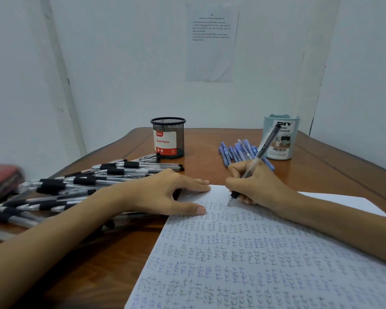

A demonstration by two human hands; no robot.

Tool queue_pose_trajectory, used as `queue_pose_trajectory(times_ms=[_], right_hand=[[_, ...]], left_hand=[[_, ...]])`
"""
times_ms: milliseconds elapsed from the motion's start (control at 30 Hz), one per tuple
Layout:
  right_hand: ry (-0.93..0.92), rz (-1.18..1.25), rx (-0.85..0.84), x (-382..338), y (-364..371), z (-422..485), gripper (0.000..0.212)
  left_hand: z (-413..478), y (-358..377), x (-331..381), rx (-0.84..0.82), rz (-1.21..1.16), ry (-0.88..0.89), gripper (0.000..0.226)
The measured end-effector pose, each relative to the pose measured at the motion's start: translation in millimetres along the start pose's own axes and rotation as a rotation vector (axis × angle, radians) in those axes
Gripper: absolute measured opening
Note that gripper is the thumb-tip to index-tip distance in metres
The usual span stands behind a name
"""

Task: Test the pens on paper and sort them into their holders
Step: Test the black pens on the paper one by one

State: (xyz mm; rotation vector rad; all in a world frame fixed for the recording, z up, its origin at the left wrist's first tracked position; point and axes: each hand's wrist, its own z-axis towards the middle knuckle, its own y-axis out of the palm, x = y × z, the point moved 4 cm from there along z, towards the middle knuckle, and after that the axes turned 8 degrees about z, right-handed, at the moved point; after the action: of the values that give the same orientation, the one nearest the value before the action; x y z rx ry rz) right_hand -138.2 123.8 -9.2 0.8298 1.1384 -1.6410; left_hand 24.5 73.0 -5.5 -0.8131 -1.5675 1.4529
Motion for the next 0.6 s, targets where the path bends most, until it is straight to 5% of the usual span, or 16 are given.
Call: queue_pose_trajectory(times_ms=[600], right_hand=[[0.102,0.202,0.179,-11.5,-30.3,0.1,0.033]], left_hand=[[1.5,-1.2,-2.2,0.057,0.09,0.023,0.063]])
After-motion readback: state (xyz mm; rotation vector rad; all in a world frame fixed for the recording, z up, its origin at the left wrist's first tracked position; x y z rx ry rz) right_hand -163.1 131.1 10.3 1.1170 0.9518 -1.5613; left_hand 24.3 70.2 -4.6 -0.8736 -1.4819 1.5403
